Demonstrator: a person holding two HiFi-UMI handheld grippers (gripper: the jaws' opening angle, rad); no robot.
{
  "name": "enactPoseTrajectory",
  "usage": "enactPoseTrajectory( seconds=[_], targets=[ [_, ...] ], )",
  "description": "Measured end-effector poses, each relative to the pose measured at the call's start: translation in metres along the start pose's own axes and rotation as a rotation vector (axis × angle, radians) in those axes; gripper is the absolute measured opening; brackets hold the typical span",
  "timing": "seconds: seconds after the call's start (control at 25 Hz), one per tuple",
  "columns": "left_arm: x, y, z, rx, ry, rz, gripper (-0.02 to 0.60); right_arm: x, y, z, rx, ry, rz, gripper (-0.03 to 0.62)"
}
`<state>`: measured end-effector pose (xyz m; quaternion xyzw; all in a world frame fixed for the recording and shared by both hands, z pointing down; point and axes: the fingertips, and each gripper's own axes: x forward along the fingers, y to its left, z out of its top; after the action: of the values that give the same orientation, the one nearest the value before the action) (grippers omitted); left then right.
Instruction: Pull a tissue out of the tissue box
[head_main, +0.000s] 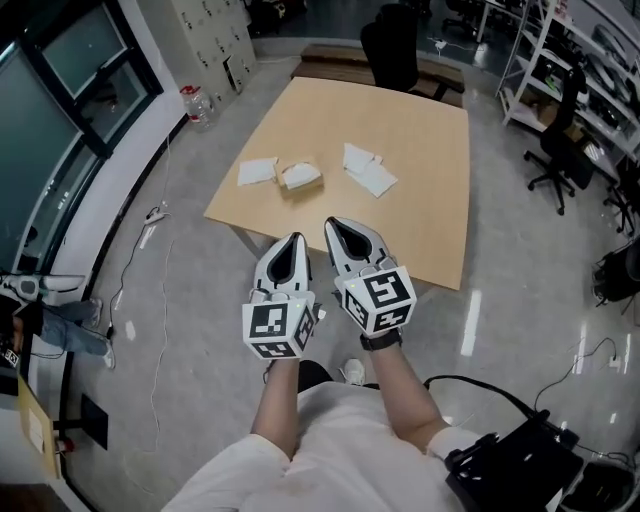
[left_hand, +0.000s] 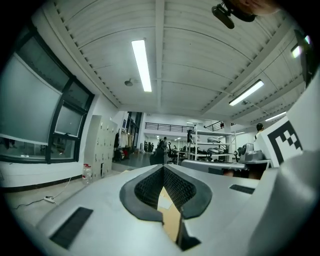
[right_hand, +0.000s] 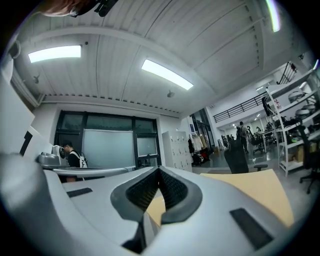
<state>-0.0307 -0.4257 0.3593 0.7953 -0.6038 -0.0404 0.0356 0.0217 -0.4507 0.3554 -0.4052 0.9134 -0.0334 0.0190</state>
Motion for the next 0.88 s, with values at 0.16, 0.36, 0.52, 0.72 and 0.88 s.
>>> enactPoseTrajectory(
  seconds=[0.16, 0.36, 0.52, 0.72, 0.88],
  targets=[
    [0.026, 0.039, -0.007, -0.012, 0.025, 0.023, 0.0, 0.038, -0.001, -0.012, -0.01, 0.037, 0.015, 0.002],
    [0.084, 0.074, -0.002, 0.004, 0.003, -0.014, 0.0, 0.097, -0.029, -0.011, -0.042, 0.034, -0.014, 0.003],
    [0.129, 0.108, 0.016, 0.017, -0.024, -0.043, 0.0, 0.145, -0.047, 0.01, -0.088, 0.01, -0.048, 0.003],
    [0.182, 0.158, 0.039, 0.023, -0.06, -0.083, 0.0, 0.211, -0.064, 0.024, -0.135, -0.001, -0.079, 0.003],
    [0.209, 0.189, 0.034, 0.03, -0.031, -0.13, 0.0, 0.25, -0.071, 0.021, -0.135, 0.021, -0.088, 0.003]
  ],
)
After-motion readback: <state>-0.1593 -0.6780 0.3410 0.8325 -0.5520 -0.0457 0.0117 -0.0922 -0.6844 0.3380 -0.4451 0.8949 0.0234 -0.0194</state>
